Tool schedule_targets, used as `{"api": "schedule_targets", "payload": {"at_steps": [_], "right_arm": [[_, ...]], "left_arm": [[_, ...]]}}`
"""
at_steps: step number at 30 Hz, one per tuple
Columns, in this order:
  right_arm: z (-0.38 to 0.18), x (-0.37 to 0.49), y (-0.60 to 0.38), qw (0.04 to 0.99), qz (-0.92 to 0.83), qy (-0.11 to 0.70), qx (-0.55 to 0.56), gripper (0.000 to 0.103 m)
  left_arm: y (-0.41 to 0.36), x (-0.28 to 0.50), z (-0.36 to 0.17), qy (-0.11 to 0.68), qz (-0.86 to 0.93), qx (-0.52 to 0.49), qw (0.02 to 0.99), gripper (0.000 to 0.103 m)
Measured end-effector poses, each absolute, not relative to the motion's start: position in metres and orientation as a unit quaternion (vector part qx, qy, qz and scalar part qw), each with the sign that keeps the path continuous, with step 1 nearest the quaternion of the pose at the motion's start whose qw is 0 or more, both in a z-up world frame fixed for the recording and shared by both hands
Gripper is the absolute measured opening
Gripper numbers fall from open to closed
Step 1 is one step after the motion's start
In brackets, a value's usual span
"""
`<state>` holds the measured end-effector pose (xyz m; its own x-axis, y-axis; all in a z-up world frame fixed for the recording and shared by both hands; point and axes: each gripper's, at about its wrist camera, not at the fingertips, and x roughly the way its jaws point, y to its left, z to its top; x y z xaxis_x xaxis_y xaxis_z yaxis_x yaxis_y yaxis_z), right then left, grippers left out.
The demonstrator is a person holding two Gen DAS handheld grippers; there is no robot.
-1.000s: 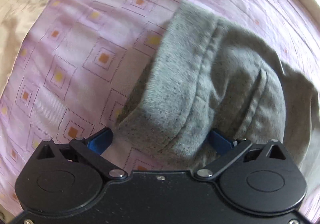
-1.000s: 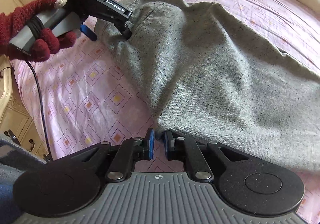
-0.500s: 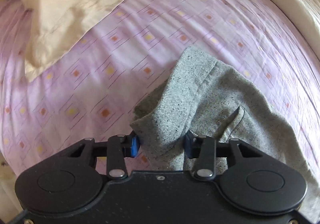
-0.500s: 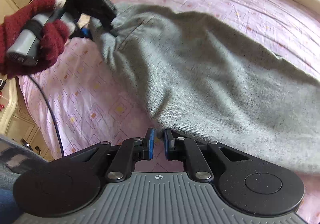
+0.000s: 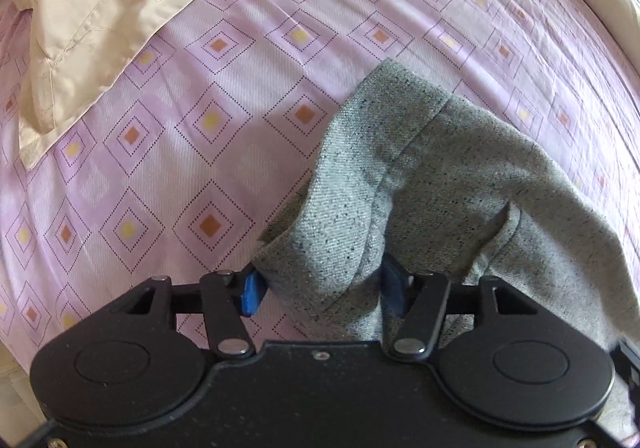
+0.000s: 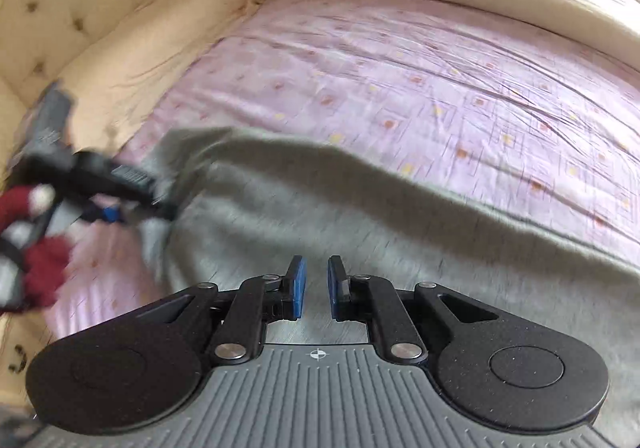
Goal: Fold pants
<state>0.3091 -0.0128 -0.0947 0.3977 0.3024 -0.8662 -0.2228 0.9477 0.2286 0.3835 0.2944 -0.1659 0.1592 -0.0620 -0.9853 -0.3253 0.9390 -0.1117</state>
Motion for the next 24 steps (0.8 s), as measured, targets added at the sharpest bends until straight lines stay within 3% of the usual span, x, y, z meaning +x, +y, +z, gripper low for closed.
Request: {"api": "schedule_targets", "payload": {"at_steps": [6, 11, 17, 24], "right_arm": [[-0.153, 0.375, -0.017, 0.821, 0.081, 0.565, 0.024, 0.010], [-0.150, 0.385, -0.022, 0.827, 0.069, 0.558, 0.016, 0.009], [-0.128, 0.308, -0.008, 0.825, 0.120, 0.552, 0.002, 0.011], [-0.148, 0.195, 0.015, 0.773, 0.153, 0.615, -0.018, 0.012]], "left_arm": [[0.293, 0.381, -0.152, 0.643, 0.061, -0.121, 0.754, 0.066], [0.284, 0.367, -0.118, 0.623, 0.054, -0.073, 0.777, 0.063], [0.249, 0.353, -0.097, 0.575, 0.039, 0.012, 0.817, 0.063], [0.253, 0.356, -0.108, 0.598, 0.085, 0.011, 0.797, 0.061]]}}
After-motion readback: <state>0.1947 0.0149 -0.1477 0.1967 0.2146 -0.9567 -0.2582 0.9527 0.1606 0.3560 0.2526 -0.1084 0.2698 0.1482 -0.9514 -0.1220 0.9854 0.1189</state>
